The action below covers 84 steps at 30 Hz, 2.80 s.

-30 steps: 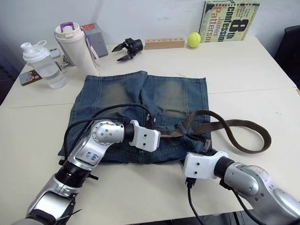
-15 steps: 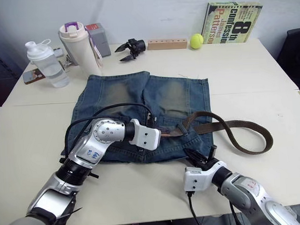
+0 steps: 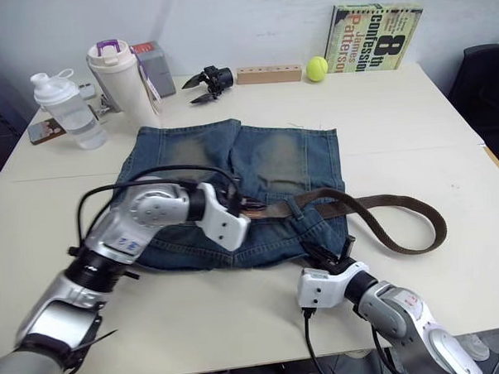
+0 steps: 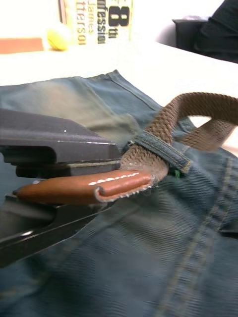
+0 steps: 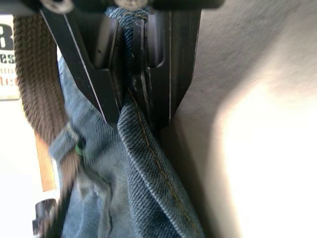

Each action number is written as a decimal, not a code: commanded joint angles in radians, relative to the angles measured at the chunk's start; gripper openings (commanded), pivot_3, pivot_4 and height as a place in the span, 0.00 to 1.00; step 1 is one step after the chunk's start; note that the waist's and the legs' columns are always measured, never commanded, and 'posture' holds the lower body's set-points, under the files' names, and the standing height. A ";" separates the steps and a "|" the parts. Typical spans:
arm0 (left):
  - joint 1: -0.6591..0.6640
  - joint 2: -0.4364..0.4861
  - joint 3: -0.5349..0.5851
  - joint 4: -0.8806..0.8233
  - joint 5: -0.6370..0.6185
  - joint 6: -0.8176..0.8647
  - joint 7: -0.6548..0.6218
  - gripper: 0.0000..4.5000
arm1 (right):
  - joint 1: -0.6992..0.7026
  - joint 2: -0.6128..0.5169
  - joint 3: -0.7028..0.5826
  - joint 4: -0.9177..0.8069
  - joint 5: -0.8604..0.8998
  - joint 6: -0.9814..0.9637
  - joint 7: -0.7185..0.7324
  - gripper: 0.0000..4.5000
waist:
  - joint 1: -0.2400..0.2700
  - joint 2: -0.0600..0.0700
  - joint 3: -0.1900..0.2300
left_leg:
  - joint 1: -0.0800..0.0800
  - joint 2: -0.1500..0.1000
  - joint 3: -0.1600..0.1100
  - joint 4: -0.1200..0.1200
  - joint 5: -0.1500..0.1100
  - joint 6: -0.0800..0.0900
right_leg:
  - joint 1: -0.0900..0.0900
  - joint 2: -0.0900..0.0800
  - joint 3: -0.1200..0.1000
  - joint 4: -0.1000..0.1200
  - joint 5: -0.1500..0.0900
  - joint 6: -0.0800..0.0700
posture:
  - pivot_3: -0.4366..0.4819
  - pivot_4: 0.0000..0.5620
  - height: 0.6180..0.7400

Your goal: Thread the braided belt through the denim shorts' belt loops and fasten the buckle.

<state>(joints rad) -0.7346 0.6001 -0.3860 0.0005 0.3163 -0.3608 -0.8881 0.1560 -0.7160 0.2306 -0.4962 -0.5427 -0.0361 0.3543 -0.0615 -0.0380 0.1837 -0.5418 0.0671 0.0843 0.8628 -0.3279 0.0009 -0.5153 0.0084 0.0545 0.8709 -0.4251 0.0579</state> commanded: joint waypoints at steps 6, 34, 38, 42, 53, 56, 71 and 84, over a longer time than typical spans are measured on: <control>0.131 0.142 0.146 -0.121 -0.193 -0.007 -0.071 0.00 | -0.015 0.024 -0.060 0.114 -0.019 0.095 0.028 0.01 | 0.006 -0.001 -0.001 | 0.000 0.001 0.000 0.007 -0.001 0.001 | 0.000 0.000 -0.001 0.002 -0.001 -0.002 | 0.48 0.27 0.32; 0.111 -0.022 0.073 0.075 -0.225 -0.203 -0.023 0.00 | 0.073 -0.114 -0.406 0.168 0.139 -0.027 0.083 0.01 | 0.034 0.011 0.000 | -0.006 -0.001 0.007 0.030 -0.020 0.012 | -0.001 -0.002 0.005 0.014 -0.008 0.009 | 0.48 0.27 0.32; 0.112 -0.034 0.071 0.078 -0.221 -0.205 -0.017 0.00 | 0.080 -0.081 -0.403 0.100 0.195 0.007 0.124 0.01 | 0.034 0.011 0.000 | -0.006 -0.001 0.007 0.031 -0.020 0.012 | -0.001 -0.003 0.006 0.015 -0.009 0.010 | 0.48 0.27 0.32; 0.110 -0.047 0.069 0.079 -0.227 -0.205 -0.015 0.00 | 0.091 -0.034 -0.444 0.001 0.348 0.143 0.209 0.26 | 0.034 0.011 0.000 | -0.006 -0.001 0.007 0.031 -0.020 0.011 | -0.001 -0.002 0.006 0.016 -0.009 0.010 | 0.48 0.27 0.32; 0.107 -0.106 0.110 0.115 -0.246 -0.304 0.062 0.00 | 0.025 0.009 -0.920 -0.289 1.540 1.257 0.321 0.78 | 0.030 0.013 0.000 | -0.003 0.001 0.007 0.031 -0.021 0.010 | 0.000 -0.002 0.005 0.019 -0.010 0.007 | 0.48 0.27 0.32; 0.114 -0.115 0.118 0.121 -0.258 -0.345 0.081 0.00 | 0.018 -0.013 -0.786 -0.187 2.191 1.108 -0.130 0.78 | 0.028 0.012 0.000 | -0.004 0.002 0.007 0.031 -0.021 0.010 | 0.000 -0.002 0.005 0.019 -0.011 0.006 | 0.48 0.27 0.32; 0.094 -0.151 0.059 0.152 -0.198 -0.361 0.088 0.00 | -0.154 0.402 -0.345 -0.183 2.515 0.532 -0.938 0.78 | 0.021 0.014 0.000 | -0.010 0.000 0.003 0.036 -0.023 0.012 | -0.002 -0.001 0.005 0.019 -0.011 0.013 | 0.48 0.27 0.32; 0.052 -0.152 0.058 0.208 -0.152 -0.386 0.122 0.00 | -0.124 0.409 -0.333 -0.211 2.515 0.480 -0.956 0.01 | 0.019 0.014 0.000 | -0.008 0.000 0.004 0.032 -0.023 0.012 | -0.002 -0.001 0.005 0.019 -0.012 0.010 | 0.48 0.27 0.32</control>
<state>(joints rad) -0.6629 0.4511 -0.3325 0.2230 0.1873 -0.7258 -0.7734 0.0366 -0.3142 -0.0926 -0.6610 1.9477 0.4674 -0.6013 -0.0429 -0.0243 0.1835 -0.5495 0.0675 0.0884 0.8951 -0.3508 0.0128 -0.5175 0.0075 0.0594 0.8897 -0.4376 0.0679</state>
